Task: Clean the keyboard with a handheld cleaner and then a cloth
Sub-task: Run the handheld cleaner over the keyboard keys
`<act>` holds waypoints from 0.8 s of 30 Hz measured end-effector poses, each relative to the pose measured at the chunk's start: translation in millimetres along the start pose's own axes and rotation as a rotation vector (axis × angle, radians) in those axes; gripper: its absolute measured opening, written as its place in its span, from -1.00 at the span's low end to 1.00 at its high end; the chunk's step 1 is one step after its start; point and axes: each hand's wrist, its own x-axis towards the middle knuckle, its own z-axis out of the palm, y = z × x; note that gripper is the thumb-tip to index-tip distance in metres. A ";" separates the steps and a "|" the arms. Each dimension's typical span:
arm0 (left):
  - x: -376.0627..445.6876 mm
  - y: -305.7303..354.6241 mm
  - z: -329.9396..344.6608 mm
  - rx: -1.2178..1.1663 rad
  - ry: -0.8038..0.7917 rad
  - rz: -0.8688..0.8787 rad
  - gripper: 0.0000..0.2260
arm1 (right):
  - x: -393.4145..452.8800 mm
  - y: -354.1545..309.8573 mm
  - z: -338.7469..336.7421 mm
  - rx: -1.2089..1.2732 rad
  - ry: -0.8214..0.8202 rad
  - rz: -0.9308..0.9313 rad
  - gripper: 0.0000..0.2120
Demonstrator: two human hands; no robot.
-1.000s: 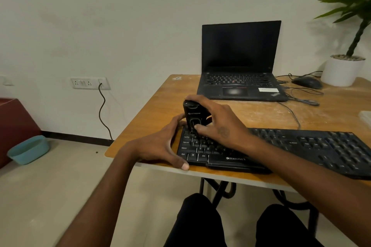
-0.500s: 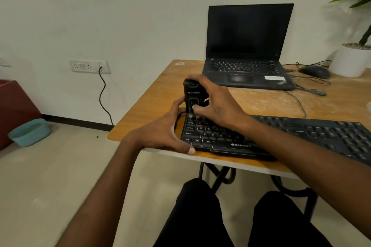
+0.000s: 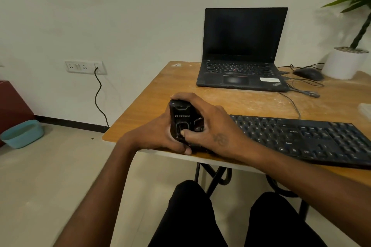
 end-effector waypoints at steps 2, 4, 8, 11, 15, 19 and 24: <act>-0.1 0.4 0.1 -0.004 0.012 -0.004 0.06 | 8.8 9.3 -3.8 -0.010 0.028 0.015 -0.30; -0.3 0.2 0.6 -0.002 0.012 -0.008 0.16 | 20.7 22.2 -7.7 -0.026 0.052 0.049 -0.30; -0.3 0.4 0.4 -0.014 0.012 -0.022 0.24 | 42.1 43.4 -17.0 -0.083 0.096 0.087 -0.31; 0.0 0.8 0.4 -0.016 0.008 -0.008 0.25 | 44.7 46.7 -21.9 -0.110 0.111 0.099 -0.32; -0.2 -0.4 0.7 -0.001 0.013 -0.010 0.23 | 18.5 26.2 -20.0 -0.094 0.063 0.080 -0.33; 1.0 -3.4 0.9 0.034 0.004 -0.021 0.15 | -15.6 0.4 -14.8 -0.004 -0.028 0.027 -0.32; 1.6 -0.6 2.7 0.056 0.013 -0.005 0.14 | -2.8 11.2 -10.3 -0.011 0.009 0.031 -0.31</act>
